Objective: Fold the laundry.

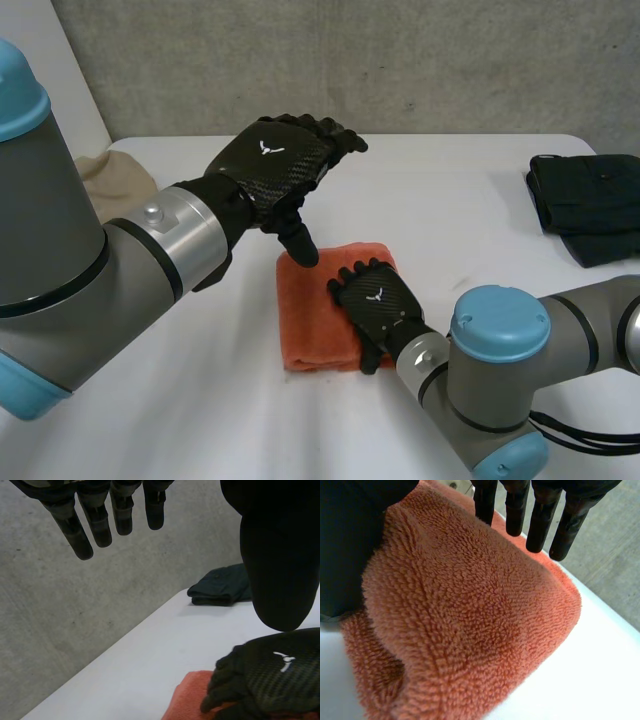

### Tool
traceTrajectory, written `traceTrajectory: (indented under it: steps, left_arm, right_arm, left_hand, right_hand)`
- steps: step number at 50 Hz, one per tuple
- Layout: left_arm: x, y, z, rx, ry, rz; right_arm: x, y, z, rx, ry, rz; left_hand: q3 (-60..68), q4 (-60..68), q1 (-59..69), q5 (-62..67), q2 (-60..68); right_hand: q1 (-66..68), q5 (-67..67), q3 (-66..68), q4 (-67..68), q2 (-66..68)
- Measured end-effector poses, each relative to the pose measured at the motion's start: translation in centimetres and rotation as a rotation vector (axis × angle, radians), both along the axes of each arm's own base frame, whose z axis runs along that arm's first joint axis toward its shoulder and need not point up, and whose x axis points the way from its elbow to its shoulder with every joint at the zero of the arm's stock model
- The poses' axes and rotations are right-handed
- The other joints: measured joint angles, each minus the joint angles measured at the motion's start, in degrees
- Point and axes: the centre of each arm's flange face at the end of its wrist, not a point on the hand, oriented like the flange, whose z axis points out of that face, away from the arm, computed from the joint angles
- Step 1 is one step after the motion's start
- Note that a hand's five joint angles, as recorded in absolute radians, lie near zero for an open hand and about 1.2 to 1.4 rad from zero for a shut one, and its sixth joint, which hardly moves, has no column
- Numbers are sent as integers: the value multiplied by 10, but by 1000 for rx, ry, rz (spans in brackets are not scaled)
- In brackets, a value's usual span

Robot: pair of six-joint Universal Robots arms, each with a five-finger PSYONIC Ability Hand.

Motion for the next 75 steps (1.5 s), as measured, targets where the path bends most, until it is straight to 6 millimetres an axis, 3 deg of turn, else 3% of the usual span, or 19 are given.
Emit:
traceTrajectory:
  steps: [20, 31, 46, 49, 52, 54, 57, 71, 75]
  left_arm:
    - [-1, 5, -1, 33, -8, -77]
    - [-1, 5, -1, 30, -7, -74]
    - [-1, 5, 0, 28, -5, -73]
    - [-1, 5, 0, 29, -5, -73]
    - [-1, 5, 0, 29, -5, -73]
    - [-1, 5, 0, 29, -5, -72]
    - [-1, 5, 0, 29, -5, -72]
    - [2, 3, 1, 28, -2, -63]
    - [2, 2, 1, 29, -2, -63]
  right_arm:
    - [11, -16, -6, -51, -3, 3]
    - [17, -25, -2, -78, -19, 0]
    - [23, -35, 4, -109, -42, -1]
    - [24, -37, 4, -112, -42, 0]
    - [25, -37, 4, -111, -40, -1]
    - [25, -37, 4, -108, -38, -3]
    - [23, -36, 6, -103, -36, -5]
    - [18, -32, 4, -81, -18, -5]
    - [19, -33, -4, -74, -9, -3]
  left_hand:
    - [0, 0, 0, 0, 0]
    - [0, 0, 0, 0, 0]
    - [0, 0, 0, 0, 0]
    - [0, 0, 0, 0, 0]
    - [0, 0, 0, 0, 0]
    - [0, 0, 0, 0, 0]
    - [0, 0, 0, 0, 0]
    - [0, 0, 0, 0, 0]
    - [0, 0, 0, 0, 0]
  right_hand:
    - [122, 63, 156, 156, 158]
    - [234, 77, 313, 316, 312]
    - [307, 77, 389, 399, 393]
    - [306, 77, 380, 386, 381]
    - [243, 126, 285, 299, 286]
    - [118, 104, 136, 141, 137]
    - [82, 75, 85, 90, 88]
    - [82, 92, 86, 92, 88]
    - [154, 158, 182, 181, 184]
